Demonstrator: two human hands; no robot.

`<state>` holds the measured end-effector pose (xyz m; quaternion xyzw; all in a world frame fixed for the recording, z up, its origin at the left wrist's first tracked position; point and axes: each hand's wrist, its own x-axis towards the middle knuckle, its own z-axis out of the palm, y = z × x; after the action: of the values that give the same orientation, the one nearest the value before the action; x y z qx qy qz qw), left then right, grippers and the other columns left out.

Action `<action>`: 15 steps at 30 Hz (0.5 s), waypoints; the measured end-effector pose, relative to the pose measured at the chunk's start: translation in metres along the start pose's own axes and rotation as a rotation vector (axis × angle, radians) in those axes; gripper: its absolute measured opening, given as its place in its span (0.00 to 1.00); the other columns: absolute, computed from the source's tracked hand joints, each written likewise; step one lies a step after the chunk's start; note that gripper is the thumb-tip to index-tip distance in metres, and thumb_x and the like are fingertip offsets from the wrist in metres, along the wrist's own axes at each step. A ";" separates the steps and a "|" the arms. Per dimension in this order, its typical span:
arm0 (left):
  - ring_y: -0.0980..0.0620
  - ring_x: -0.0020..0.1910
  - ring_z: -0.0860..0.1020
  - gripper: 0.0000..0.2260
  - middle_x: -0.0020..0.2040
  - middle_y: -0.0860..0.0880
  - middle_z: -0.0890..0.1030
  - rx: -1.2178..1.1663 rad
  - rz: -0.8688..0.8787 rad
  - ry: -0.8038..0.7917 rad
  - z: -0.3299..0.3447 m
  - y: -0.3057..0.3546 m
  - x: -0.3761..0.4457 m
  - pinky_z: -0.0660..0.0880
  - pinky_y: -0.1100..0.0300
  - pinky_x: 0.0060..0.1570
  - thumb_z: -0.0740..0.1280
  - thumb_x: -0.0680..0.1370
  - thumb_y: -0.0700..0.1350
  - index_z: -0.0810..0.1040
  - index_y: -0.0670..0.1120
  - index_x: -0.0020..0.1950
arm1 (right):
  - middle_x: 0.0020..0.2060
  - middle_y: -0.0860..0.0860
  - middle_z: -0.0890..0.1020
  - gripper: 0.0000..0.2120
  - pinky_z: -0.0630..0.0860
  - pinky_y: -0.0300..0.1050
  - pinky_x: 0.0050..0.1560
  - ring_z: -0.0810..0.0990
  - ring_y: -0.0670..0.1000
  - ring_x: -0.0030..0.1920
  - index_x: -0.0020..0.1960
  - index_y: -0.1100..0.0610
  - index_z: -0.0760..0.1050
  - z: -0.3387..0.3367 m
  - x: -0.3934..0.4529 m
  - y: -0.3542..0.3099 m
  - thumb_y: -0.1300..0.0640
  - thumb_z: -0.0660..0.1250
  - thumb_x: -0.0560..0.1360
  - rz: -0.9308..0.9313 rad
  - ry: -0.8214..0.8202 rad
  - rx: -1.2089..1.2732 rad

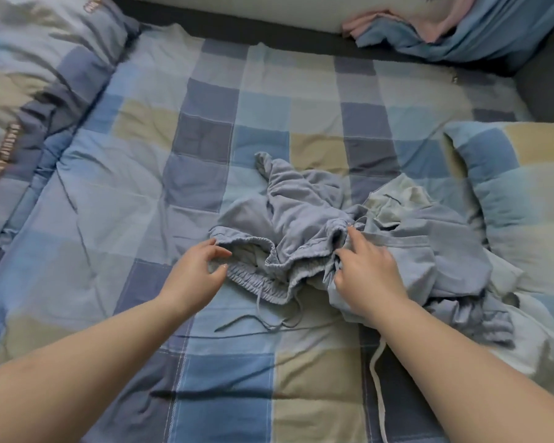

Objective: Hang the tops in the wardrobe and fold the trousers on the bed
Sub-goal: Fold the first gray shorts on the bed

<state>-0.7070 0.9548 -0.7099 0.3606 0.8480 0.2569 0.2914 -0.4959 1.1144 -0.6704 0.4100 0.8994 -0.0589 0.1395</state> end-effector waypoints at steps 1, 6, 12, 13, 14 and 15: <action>0.50 0.72 0.65 0.13 0.74 0.47 0.67 0.045 0.022 -0.018 0.010 -0.004 0.009 0.62 0.57 0.68 0.66 0.77 0.43 0.79 0.49 0.61 | 0.77 0.51 0.48 0.15 0.66 0.50 0.57 0.72 0.55 0.63 0.60 0.54 0.72 0.006 0.005 0.003 0.52 0.59 0.76 0.014 -0.009 -0.013; 0.45 0.77 0.51 0.21 0.79 0.45 0.50 0.247 -0.014 -0.134 0.047 -0.027 0.045 0.51 0.54 0.74 0.65 0.78 0.50 0.70 0.50 0.71 | 0.77 0.49 0.50 0.15 0.70 0.46 0.41 0.78 0.57 0.52 0.62 0.49 0.72 0.032 0.032 0.017 0.51 0.56 0.78 0.037 0.034 -0.103; 0.41 0.69 0.66 0.23 0.74 0.40 0.60 0.322 -0.112 -0.166 0.049 -0.048 0.067 0.64 0.55 0.66 0.66 0.77 0.49 0.70 0.39 0.67 | 0.62 0.51 0.73 0.12 0.67 0.48 0.42 0.76 0.59 0.52 0.57 0.57 0.74 0.056 0.044 0.013 0.55 0.57 0.77 0.146 0.171 -0.019; 0.41 0.65 0.70 0.21 0.70 0.39 0.66 0.306 -0.100 -0.138 0.048 -0.049 0.067 0.66 0.56 0.63 0.66 0.77 0.48 0.71 0.38 0.65 | 0.59 0.51 0.75 0.11 0.67 0.49 0.45 0.75 0.59 0.52 0.54 0.58 0.75 0.056 0.042 0.011 0.56 0.58 0.77 0.173 0.219 0.023; 0.41 0.62 0.72 0.19 0.67 0.40 0.70 0.285 -0.088 -0.104 0.046 -0.050 0.066 0.67 0.55 0.61 0.66 0.77 0.46 0.73 0.37 0.63 | 0.56 0.52 0.76 0.10 0.66 0.50 0.47 0.75 0.59 0.52 0.52 0.58 0.75 0.055 0.039 0.010 0.56 0.58 0.77 0.206 0.260 0.067; 0.41 0.60 0.73 0.17 0.64 0.40 0.72 0.259 -0.080 -0.071 0.041 -0.050 0.065 0.69 0.54 0.59 0.66 0.77 0.45 0.74 0.37 0.61 | 0.54 0.52 0.77 0.09 0.65 0.51 0.48 0.74 0.59 0.52 0.50 0.58 0.76 0.053 0.036 0.011 0.56 0.58 0.77 0.239 0.284 0.097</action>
<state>-0.7396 0.9828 -0.7909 0.3700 0.8769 0.1203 0.2822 -0.4996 1.1361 -0.7317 0.5242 0.8512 -0.0269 -0.0030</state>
